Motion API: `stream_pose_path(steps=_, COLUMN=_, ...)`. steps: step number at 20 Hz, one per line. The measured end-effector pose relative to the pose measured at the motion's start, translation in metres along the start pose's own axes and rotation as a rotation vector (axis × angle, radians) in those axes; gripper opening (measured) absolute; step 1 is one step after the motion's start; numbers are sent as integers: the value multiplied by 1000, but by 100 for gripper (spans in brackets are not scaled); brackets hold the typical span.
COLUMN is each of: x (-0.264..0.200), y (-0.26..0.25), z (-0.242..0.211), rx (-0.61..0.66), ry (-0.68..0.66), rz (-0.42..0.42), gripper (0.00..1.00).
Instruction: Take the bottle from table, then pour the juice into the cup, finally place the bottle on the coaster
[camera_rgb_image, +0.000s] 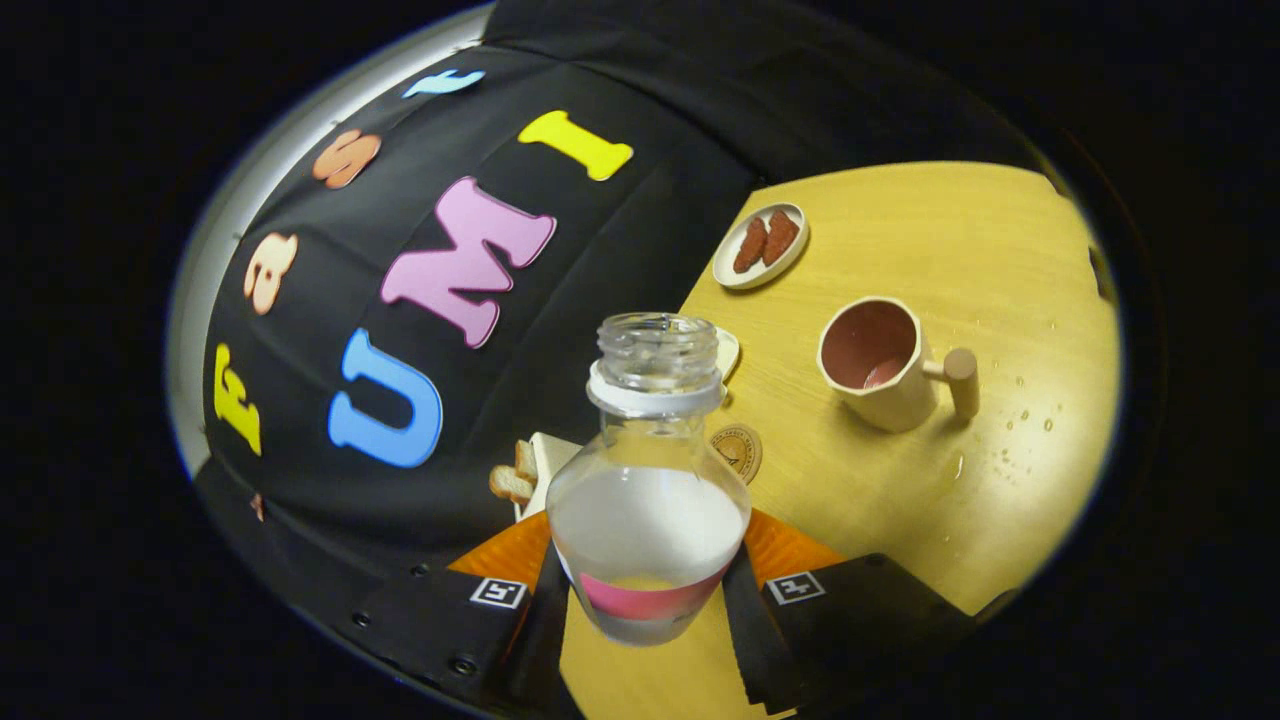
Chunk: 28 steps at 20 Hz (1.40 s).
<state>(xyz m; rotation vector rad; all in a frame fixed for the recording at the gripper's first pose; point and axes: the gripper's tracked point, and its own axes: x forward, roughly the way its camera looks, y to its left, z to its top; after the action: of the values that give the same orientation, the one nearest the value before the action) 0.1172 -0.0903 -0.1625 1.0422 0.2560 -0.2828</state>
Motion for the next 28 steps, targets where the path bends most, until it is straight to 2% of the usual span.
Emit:
stream_pose_path(steps=5, x=5, y=-35, z=-21, rx=-315, ry=-4, rz=-61, gripper=71)
stream_pose_path(steps=7, x=4, y=-36, z=-15, rx=-432, ry=-52, rz=-62, gripper=71)
stream_pose_path(steps=10, x=6, y=-37, z=-5, rx=-583, ry=-105, rz=-117, gripper=71)
stream_pose_path(steps=15, x=42, y=-15, z=15, rx=-786, ry=-185, rz=-169, gripper=72)
stream_pose_path(steps=24, x=138, y=16, z=26, rx=-962, ry=-287, rz=-181, gripper=72)
stream_pose_path(steps=28, x=178, y=16, z=29, rx=-961, ry=-308, rz=-181, gripper=73)
